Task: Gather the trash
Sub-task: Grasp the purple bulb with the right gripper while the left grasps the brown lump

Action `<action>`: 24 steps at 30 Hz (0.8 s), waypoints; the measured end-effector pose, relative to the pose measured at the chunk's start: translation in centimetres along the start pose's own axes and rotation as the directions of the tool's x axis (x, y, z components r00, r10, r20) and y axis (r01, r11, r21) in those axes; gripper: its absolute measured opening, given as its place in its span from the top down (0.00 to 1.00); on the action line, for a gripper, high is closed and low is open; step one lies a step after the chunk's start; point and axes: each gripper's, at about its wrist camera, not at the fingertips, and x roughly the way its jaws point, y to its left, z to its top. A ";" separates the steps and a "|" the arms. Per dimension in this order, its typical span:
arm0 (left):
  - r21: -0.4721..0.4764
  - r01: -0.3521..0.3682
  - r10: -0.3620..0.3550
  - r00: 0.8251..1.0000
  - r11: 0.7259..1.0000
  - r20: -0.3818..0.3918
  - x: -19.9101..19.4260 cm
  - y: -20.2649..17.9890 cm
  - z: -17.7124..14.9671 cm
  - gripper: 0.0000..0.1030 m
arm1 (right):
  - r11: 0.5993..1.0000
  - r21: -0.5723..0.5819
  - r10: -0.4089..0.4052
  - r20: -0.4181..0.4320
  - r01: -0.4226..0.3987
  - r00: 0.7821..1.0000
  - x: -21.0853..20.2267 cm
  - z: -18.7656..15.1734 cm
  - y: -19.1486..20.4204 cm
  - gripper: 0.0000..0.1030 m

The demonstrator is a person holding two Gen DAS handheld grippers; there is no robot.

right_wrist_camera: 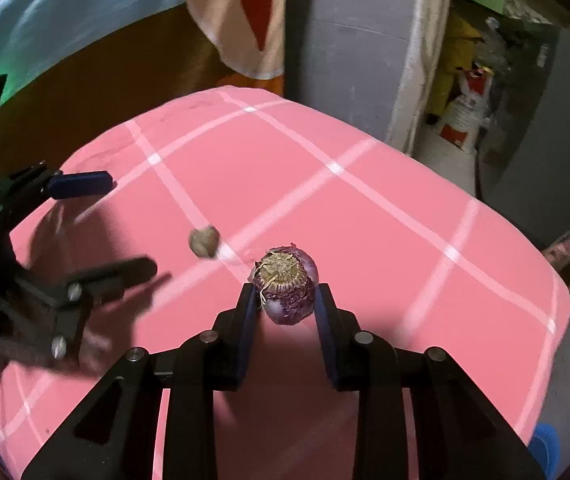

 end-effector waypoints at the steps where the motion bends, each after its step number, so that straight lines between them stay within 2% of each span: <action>1: 0.002 0.006 -0.006 1.000 1.000 -0.004 0.1 -0.1 0.1 0.23 | 1.000 0.006 -0.005 0.000 0.005 1.000 -0.2 -0.2 -0.3 0.74; 2: 0.006 0.016 -0.016 1.000 1.000 -0.012 0.4 -0.3 0.2 0.28 | 1.000 0.017 -0.015 0.002 0.015 1.000 -0.6 -0.7 -0.6 0.74; 6: 0.019 0.048 -0.048 0.999 0.999 -0.023 0.8 -1.3 1.0 0.36 | 0.999 0.047 -0.021 0.011 0.020 1.000 -1.2 -1.6 -1.5 0.74; 9: 0.031 0.077 -0.076 0.996 0.997 -0.040 1.2 -2.0 1.5 0.51 | 0.998 0.065 -0.025 0.019 0.024 0.999 -1.4 -1.9 -1.9 0.74; 16: 0.027 0.091 -0.089 0.995 0.996 -0.050 1.9 -2.8 1.9 0.85 | 0.996 0.082 -0.025 0.043 0.021 0.999 -1.8 -2.7 -2.0 0.74; 24: -0.017 0.159 -0.159 0.987 0.987 -0.009 0.5 -2.7 1.2 0.85 | 0.994 0.105 -0.045 0.104 0.034 0.994 -2.9 -3.8 -1.9 0.74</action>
